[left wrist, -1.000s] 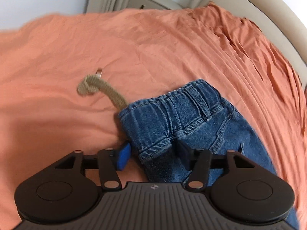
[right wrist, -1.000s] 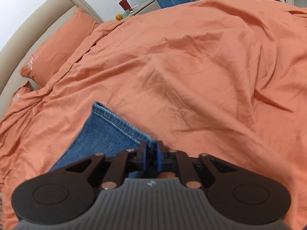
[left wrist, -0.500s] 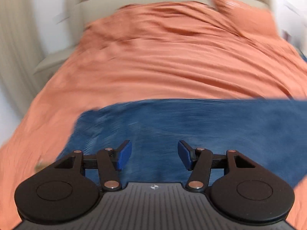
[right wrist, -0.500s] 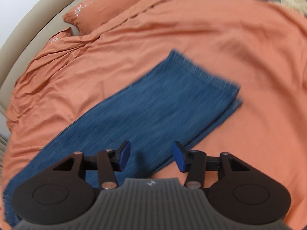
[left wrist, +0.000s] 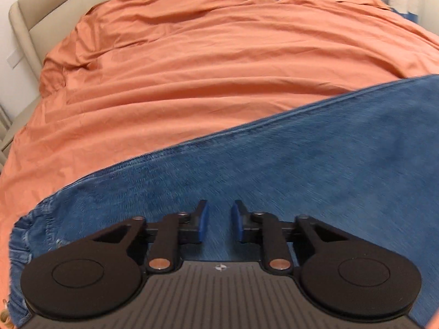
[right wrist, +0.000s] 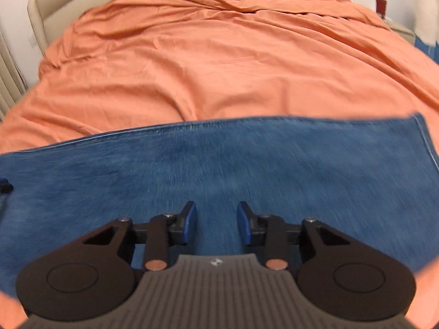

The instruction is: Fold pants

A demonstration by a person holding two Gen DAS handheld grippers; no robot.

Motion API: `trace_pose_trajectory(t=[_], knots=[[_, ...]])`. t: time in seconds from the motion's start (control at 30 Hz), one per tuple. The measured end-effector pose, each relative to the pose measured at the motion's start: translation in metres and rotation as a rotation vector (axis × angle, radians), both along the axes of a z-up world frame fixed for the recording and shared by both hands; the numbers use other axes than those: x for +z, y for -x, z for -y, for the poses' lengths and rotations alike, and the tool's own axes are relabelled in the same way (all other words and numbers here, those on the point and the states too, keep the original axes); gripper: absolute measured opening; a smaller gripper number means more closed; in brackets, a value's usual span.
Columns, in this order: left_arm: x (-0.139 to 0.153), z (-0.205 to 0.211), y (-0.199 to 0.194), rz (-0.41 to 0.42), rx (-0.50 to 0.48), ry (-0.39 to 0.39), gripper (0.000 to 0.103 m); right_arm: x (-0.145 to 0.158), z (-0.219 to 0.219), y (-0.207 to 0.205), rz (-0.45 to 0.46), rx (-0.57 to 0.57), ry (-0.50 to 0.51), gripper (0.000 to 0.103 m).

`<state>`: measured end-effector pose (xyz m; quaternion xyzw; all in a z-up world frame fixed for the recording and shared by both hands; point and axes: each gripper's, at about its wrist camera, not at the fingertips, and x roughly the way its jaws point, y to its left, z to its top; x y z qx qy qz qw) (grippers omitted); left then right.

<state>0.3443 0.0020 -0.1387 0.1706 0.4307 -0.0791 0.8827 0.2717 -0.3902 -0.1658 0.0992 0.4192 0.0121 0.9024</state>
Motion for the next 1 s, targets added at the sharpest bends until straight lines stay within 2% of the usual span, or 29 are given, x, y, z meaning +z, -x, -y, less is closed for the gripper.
trace_pose_trajectory(t=[0.23,0.33,0.43,0.5,0.57,0.7,0.83,0.93,1.0], knots=[[-0.014,-0.004,-0.038,0.022,0.044,0.042,0.011,-0.021,-0.005,-0.077,-0.005,-0.024,0.067,0.03],[-0.017,-0.002,-0.044,0.031,0.055,0.047,0.01,-0.025,-0.003,-0.09,-0.012,-0.049,0.061,0.029],[-0.007,-0.002,-0.036,0.053,0.051,0.046,0.01,-0.02,-0.004,-0.091,-0.015,-0.066,0.064,0.03],[0.007,-0.005,-0.022,0.053,0.02,0.059,0.016,-0.009,-0.007,-0.076,0.003,-0.079,0.048,0.031],[0.021,-0.009,0.0,0.031,-0.035,0.085,0.019,0.005,-0.012,-0.053,0.031,-0.083,-0.015,0.031],[0.043,-0.016,0.057,-0.01,-0.106,0.069,0.019,0.029,-0.044,0.001,0.058,-0.032,-0.111,0.036],[0.057,-0.022,0.111,-0.068,-0.134,0.072,0.02,0.04,-0.092,0.052,0.028,0.048,-0.241,0.041],[0.064,-0.025,0.141,-0.12,-0.086,0.11,0.02,0.039,-0.138,0.09,0.007,0.133,-0.29,0.041],[0.065,-0.03,0.152,-0.156,-0.008,0.181,0.02,0.036,-0.173,0.112,0.007,0.211,-0.282,0.041]])
